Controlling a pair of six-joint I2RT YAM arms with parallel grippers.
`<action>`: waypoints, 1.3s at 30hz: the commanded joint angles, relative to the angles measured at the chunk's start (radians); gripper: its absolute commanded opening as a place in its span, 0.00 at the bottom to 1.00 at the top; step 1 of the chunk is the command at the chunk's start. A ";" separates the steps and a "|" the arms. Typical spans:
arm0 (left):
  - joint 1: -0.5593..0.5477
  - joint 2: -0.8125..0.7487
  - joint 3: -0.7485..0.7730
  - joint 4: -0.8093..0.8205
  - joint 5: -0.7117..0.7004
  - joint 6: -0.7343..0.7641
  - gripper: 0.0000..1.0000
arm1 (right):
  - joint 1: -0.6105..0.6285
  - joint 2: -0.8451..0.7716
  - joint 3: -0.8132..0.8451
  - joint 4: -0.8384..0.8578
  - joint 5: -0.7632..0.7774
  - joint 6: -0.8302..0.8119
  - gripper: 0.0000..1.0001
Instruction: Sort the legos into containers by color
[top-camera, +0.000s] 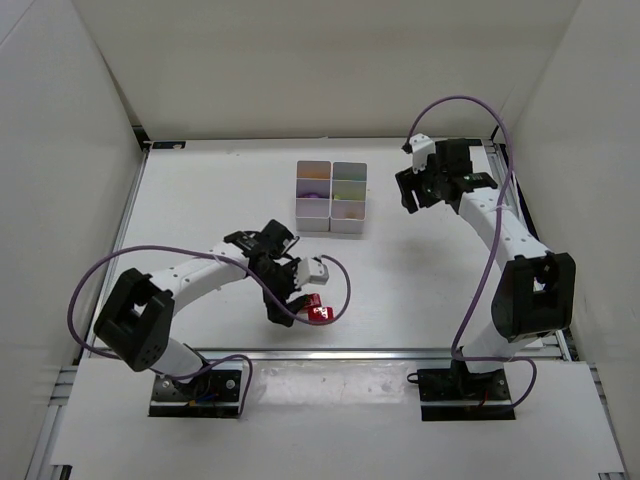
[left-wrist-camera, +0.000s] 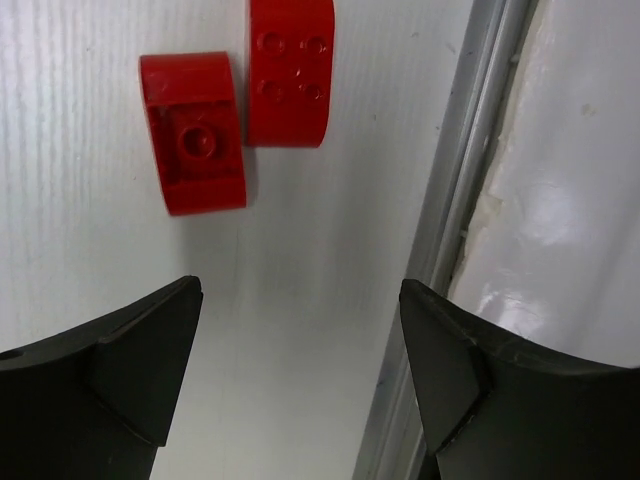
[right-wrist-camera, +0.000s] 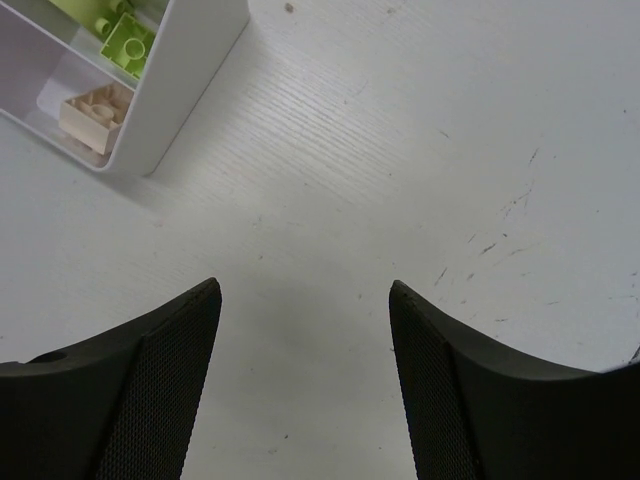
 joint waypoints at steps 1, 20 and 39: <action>-0.077 -0.039 -0.043 0.141 -0.110 -0.027 0.91 | 0.002 -0.038 0.002 0.017 -0.027 0.002 0.72; -0.191 0.123 -0.042 0.413 -0.328 -0.122 0.84 | -0.018 -0.037 0.002 0.011 -0.044 -0.028 0.72; -0.095 -0.036 0.157 0.362 -0.396 -0.156 0.28 | -0.023 -0.009 0.016 0.024 -0.073 -0.019 0.72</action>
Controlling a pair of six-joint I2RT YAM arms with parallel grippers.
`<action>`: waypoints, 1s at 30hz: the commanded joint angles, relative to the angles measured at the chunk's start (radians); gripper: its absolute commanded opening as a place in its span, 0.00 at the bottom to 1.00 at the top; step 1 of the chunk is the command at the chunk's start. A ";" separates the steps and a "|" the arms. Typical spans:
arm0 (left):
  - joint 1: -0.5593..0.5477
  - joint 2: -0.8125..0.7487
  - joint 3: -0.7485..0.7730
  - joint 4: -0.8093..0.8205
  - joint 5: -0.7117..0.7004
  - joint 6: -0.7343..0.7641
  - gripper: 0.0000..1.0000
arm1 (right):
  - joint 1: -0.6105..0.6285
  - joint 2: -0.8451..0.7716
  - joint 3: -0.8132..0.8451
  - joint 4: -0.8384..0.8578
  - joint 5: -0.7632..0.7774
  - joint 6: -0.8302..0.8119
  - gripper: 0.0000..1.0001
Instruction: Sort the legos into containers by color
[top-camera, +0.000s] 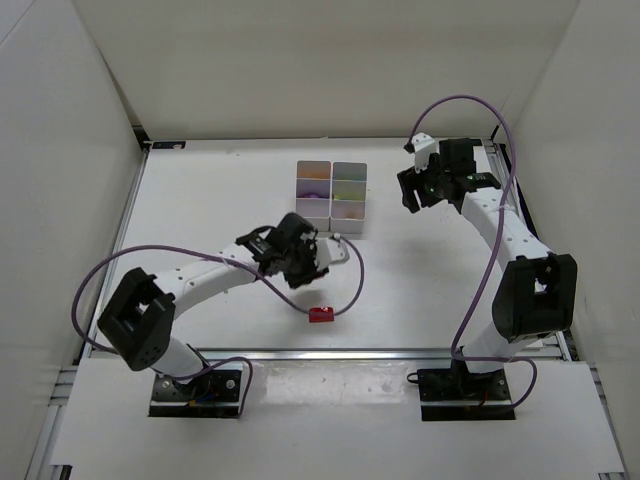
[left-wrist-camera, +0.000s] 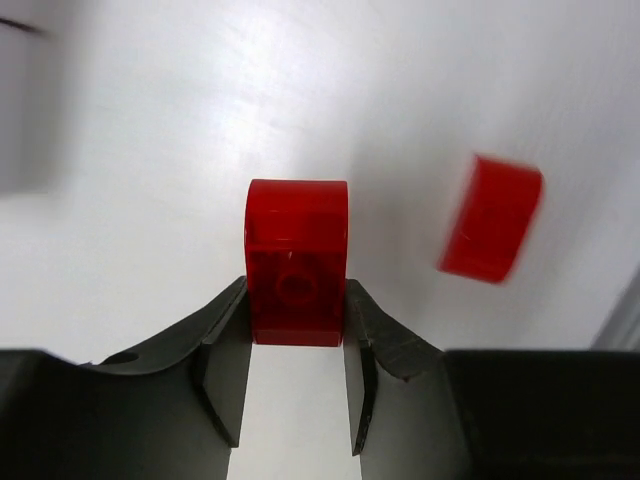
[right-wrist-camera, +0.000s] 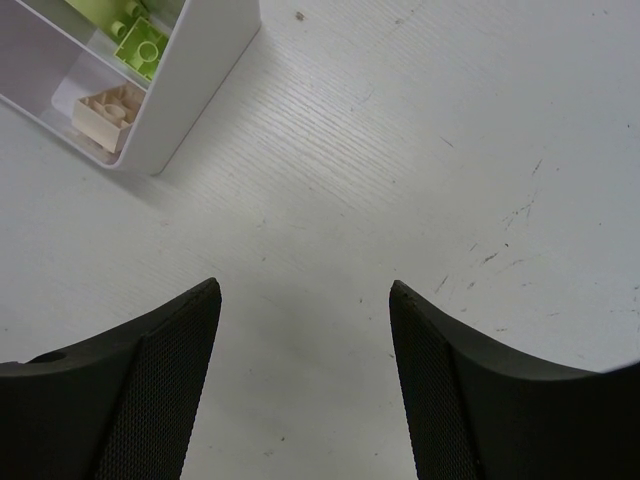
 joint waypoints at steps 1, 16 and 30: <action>0.071 -0.044 0.188 -0.001 -0.029 -0.019 0.28 | -0.004 -0.003 0.020 0.029 -0.031 0.006 0.72; 0.189 0.249 0.422 0.125 -0.192 0.083 0.28 | -0.002 0.028 0.058 0.047 -0.048 0.023 0.72; 0.207 0.387 0.529 0.126 -0.193 0.110 0.32 | -0.001 0.032 0.044 0.053 -0.046 0.019 0.73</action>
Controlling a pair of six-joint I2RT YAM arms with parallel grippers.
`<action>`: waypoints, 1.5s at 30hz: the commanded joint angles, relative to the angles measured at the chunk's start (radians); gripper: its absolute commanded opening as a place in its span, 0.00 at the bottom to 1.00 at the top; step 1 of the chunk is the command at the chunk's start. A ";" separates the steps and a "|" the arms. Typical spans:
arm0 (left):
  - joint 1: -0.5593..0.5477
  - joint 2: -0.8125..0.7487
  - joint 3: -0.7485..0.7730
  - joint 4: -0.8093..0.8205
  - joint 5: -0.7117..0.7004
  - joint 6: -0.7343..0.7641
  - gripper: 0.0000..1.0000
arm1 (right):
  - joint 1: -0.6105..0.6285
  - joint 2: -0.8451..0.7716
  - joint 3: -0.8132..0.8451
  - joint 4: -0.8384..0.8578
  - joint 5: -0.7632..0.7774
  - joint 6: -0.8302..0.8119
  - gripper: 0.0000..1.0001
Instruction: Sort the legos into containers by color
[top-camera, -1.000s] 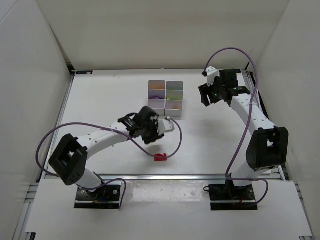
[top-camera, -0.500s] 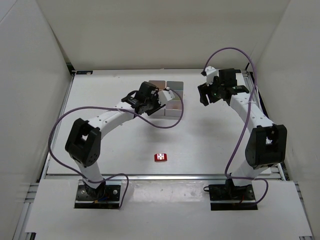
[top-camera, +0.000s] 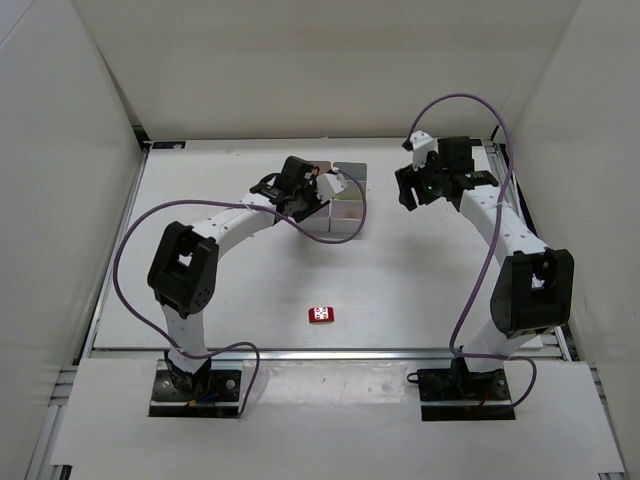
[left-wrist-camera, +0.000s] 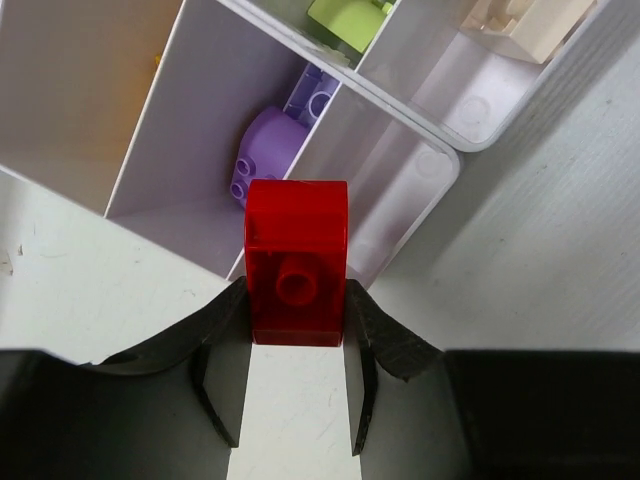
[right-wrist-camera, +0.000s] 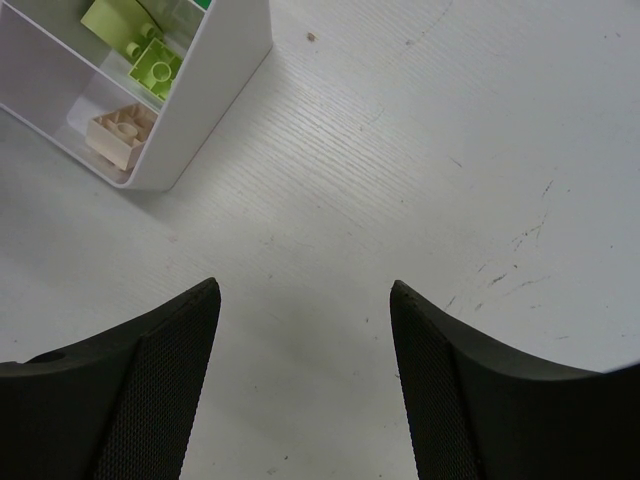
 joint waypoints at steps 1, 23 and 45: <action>-0.003 -0.006 0.035 0.014 0.000 0.020 0.32 | -0.004 0.003 0.024 0.027 -0.010 0.011 0.73; -0.010 0.020 0.012 0.079 -0.064 0.062 0.67 | -0.001 0.014 0.021 0.035 -0.008 0.005 0.73; -0.024 -0.512 -0.095 -0.198 0.275 -0.250 0.70 | -0.002 0.015 0.013 0.033 -0.040 0.008 0.73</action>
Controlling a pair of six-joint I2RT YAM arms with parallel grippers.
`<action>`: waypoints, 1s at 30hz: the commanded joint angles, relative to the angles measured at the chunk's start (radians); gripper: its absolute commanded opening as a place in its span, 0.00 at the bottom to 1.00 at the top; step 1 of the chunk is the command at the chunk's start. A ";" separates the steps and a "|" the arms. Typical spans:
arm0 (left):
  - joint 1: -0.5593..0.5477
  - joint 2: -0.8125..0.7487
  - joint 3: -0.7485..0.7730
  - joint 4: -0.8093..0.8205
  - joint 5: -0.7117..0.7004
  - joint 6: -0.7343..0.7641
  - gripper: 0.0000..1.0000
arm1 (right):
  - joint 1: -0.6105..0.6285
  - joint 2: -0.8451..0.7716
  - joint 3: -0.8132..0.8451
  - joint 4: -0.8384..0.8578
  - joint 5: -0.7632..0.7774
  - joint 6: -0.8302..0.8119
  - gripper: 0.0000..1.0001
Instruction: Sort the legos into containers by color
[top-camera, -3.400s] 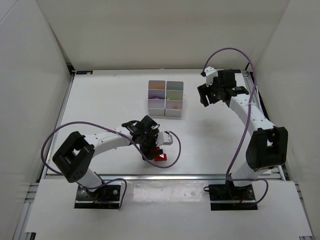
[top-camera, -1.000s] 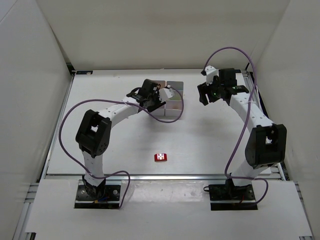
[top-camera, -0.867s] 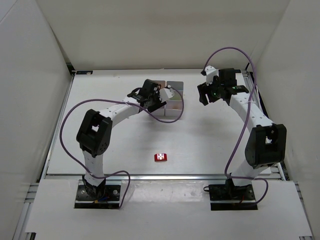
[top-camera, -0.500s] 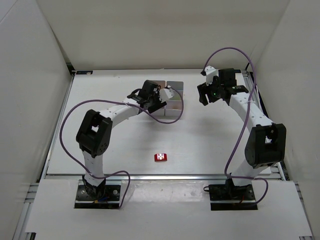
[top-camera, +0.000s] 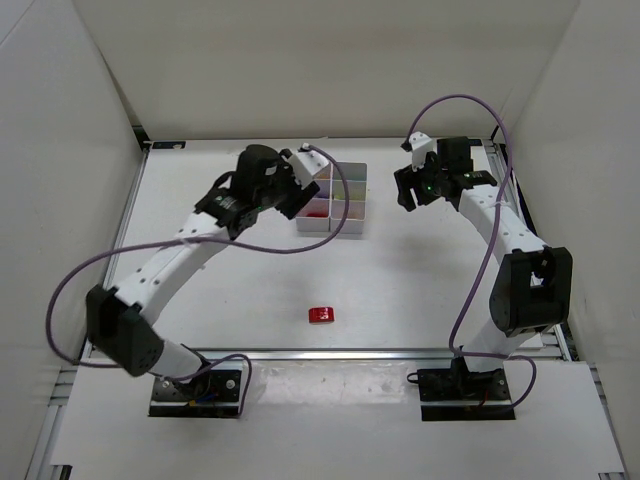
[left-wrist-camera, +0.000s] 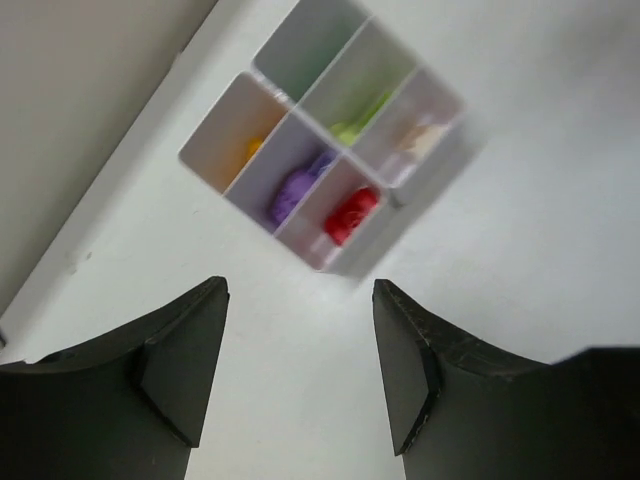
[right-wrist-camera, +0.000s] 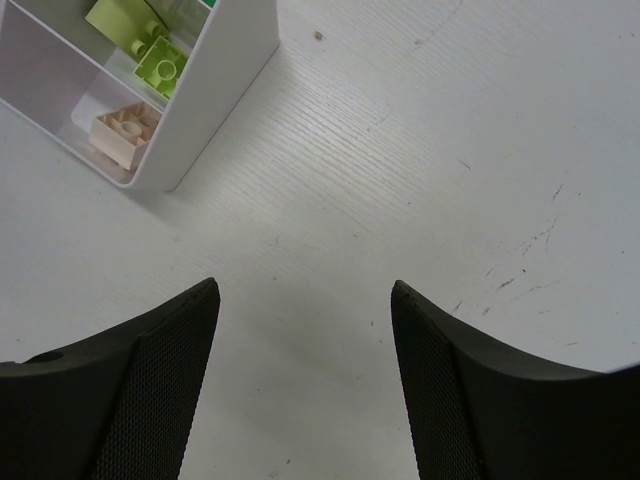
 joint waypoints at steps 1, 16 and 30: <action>-0.011 -0.134 -0.017 -0.216 0.278 -0.094 0.70 | -0.004 0.003 0.013 0.031 -0.034 0.008 0.73; -0.197 -0.180 -0.397 -0.327 0.432 -0.005 0.74 | -0.004 -0.013 -0.037 0.008 -0.120 -0.010 0.84; -0.310 0.031 -0.406 -0.060 0.271 -0.109 0.83 | -0.004 -0.062 -0.071 0.001 -0.060 -0.047 0.96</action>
